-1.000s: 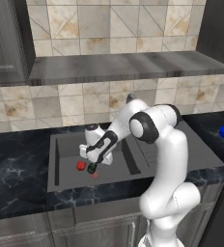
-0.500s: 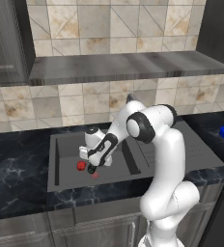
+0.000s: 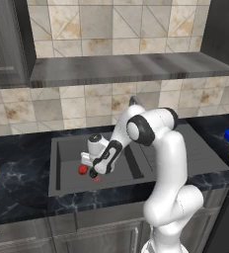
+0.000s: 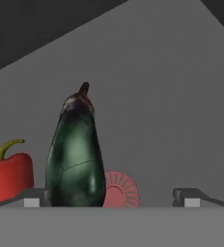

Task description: Pick up all produce items and place them in the sink. Turn on the sink faucet to wash them. Then turn the sink off and put them in the tray.

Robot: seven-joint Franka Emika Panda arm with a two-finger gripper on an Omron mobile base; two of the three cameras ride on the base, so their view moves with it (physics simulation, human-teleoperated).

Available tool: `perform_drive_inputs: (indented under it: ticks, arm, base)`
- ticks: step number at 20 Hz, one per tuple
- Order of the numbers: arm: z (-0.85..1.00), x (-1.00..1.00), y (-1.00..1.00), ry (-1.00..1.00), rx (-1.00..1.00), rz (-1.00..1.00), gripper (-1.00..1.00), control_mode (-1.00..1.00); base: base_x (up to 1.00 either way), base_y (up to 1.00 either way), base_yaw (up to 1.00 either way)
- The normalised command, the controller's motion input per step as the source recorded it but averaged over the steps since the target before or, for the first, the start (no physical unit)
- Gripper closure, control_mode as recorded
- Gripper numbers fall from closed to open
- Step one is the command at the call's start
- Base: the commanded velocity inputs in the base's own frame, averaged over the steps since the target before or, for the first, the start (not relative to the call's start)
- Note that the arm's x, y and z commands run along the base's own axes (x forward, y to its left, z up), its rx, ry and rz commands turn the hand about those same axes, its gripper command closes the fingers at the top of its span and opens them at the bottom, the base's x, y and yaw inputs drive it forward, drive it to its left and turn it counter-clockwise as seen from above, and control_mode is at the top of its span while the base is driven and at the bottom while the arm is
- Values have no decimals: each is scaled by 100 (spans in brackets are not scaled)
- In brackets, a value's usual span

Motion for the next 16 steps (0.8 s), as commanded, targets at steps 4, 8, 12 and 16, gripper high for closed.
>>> perform_drive_inputs:
  ticks: [4,8,12,16]
  arm:
    - [-13,19,0,0,1,3,-100,-100]
    - [-7,22,1,0,0,2,-100,-100]
    - [-12,21,5,0,0,2,-100,-100]
    - [-19,17,8,0,0,2,-100,-100]
  base:
    - [0,0,0]
    - [0,0,0]
    - [0,0,0]
    - [0,0,0]
